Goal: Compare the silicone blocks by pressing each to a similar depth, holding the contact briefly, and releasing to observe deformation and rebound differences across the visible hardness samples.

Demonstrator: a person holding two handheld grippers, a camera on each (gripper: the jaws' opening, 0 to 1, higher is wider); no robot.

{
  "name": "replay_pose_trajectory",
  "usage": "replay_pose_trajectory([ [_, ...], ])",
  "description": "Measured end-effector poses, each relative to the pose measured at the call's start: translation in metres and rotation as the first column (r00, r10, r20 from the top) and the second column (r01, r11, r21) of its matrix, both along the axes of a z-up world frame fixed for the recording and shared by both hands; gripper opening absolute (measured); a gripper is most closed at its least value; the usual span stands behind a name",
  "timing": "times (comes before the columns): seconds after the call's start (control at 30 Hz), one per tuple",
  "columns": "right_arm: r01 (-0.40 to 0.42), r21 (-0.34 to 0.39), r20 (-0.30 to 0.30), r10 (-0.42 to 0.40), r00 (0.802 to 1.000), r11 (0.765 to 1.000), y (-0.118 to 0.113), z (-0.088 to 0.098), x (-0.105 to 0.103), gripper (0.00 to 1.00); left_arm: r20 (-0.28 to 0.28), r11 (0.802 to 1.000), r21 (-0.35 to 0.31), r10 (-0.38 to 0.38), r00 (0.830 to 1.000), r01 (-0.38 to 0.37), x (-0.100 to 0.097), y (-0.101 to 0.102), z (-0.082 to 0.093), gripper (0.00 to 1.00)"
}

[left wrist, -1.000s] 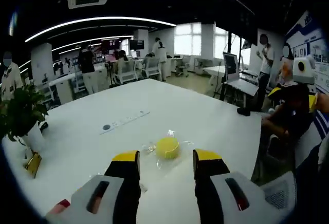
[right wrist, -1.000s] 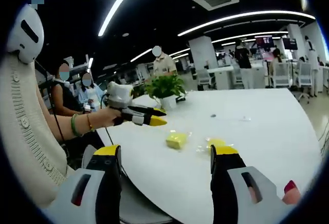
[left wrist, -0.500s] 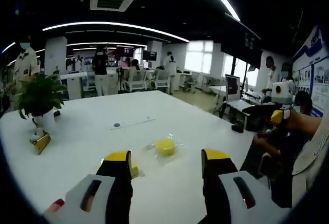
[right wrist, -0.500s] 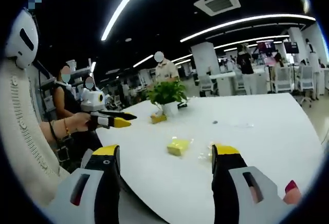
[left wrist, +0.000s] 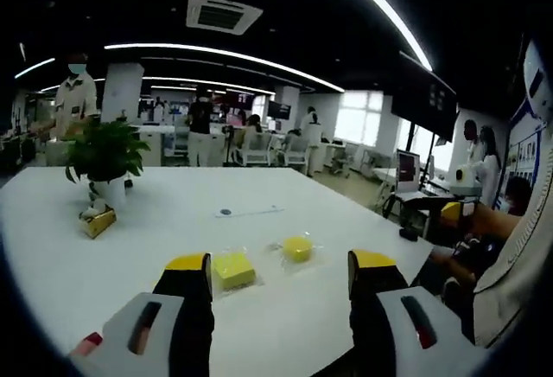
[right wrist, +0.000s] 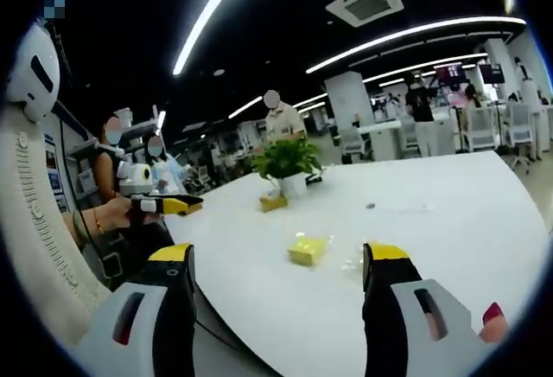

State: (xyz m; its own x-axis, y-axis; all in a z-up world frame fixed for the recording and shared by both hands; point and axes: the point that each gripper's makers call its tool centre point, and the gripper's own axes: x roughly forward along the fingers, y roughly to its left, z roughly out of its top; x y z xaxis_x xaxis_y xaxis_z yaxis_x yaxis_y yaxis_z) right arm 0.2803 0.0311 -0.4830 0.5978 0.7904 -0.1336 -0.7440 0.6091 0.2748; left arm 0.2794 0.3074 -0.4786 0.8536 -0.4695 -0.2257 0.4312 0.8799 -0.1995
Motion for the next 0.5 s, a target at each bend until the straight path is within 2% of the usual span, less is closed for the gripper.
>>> replay_pose_trajectory([
  [0.13,-0.004,-0.032,-0.002,0.004,1.0,0.999,0.002,-0.007,-0.002,0.77,0.002,1.0,-0.008,0.012,1.0,-0.012,-0.005,0.006,0.001,0.66],
  [0.5,-0.004,-0.048,-0.028,0.003,1.0,0.999,-0.001,-0.014,-0.001,0.8,0.001,1.0,-0.013,-0.001,1.0,0.001,-0.009,0.003,-0.001,0.67],
])
